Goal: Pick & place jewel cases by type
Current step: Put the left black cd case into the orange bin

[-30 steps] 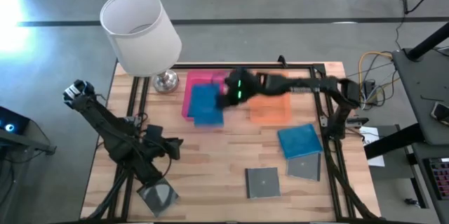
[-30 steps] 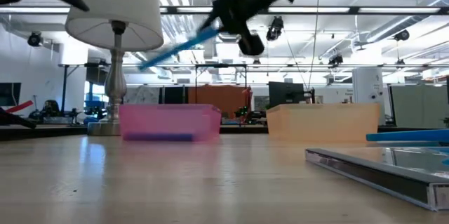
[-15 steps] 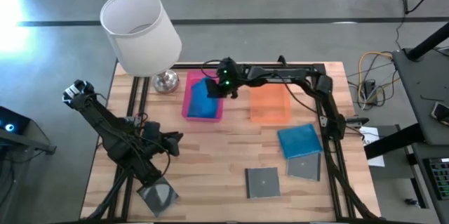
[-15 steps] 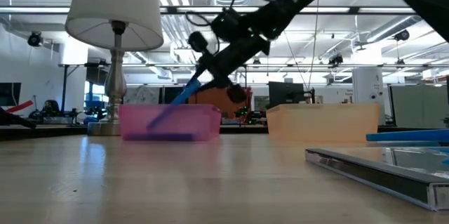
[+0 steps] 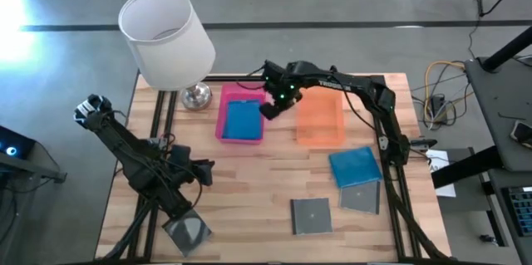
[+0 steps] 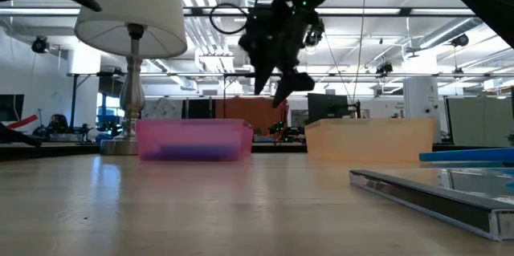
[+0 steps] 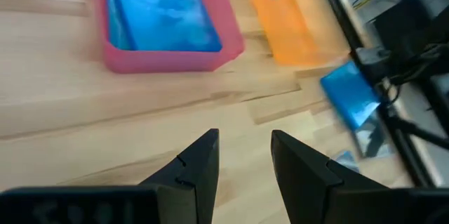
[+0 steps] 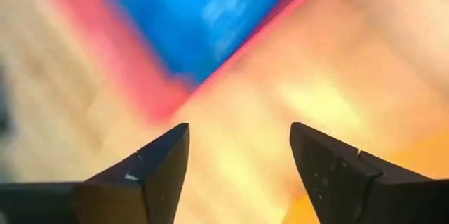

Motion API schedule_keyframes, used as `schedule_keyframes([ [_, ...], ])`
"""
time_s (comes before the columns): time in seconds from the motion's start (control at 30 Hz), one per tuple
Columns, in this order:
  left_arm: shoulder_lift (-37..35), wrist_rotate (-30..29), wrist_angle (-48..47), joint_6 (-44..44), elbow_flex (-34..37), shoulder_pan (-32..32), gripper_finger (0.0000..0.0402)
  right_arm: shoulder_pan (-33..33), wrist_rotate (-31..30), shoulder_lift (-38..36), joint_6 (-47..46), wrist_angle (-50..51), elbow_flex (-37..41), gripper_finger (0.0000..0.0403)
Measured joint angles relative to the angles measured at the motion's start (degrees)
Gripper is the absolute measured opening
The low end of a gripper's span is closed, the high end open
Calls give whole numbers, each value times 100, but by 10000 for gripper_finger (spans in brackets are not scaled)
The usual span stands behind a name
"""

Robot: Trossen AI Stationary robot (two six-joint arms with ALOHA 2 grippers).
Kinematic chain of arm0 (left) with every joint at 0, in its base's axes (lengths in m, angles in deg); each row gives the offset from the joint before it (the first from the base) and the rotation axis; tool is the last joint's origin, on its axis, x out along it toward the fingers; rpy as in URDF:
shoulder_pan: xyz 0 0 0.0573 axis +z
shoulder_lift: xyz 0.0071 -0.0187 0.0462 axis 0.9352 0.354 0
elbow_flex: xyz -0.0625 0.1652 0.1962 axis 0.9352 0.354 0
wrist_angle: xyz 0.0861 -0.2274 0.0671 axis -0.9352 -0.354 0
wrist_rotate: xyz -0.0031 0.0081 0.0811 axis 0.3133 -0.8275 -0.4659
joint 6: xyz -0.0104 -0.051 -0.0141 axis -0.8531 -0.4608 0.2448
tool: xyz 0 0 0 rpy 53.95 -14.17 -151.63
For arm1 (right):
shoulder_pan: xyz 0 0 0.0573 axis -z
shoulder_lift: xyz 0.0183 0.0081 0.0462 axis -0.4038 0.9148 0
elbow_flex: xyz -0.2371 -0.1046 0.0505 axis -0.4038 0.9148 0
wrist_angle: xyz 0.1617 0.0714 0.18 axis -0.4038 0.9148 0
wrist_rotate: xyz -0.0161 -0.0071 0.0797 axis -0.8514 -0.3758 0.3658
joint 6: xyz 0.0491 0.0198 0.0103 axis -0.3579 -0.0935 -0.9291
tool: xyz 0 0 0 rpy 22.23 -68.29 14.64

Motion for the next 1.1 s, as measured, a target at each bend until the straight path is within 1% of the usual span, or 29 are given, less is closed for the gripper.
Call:
schedule_keyframes([
  [0.1,-4,254,-119,-2,31,0,114,-297,877,35,379,48,24,246],
  [0.17,-11,631,-288,-2,31,0,114,-581,1106,12,746,87,32,244],
  [0.23,-15,1225,-470,37,34,2,114,-884,1078,-60,1199,209,32,240],
  [0.3,-11,1892,-610,136,63,3,114,-1204,812,-81,1739,367,26,236],
  [0.37,-11,2454,-597,255,162,4,114,-1505,616,-67,2284,438,79,233],
  [0.43,-11,2976,-479,299,315,4,114,-1742,619,-54,2545,367,184,229],
  [0.57,-11,4022,-11,308,725,4,114,-1962,937,-10,2409,97,417,221],
  [0.63,-9,4535,448,359,958,4,114,-1981,1010,6,2273,-28,517,219],
  [0.77,16,5571,1543,737,1411,0,114,-2013,1022,-11,2180,-202,672,215],
  [0.87,107,5921,2317,1050,1646,-14,114,-2024,1013,-10,2120,-267,757,214],
  [1.0,385,5895,2650,1582,1697,-17,114,-2034,996,-11,1934,-464,838,214],
  [1.1,680,5892,2893,2404,1665,-17,114,-2053,993,-9,1903,-582,852,214],
])
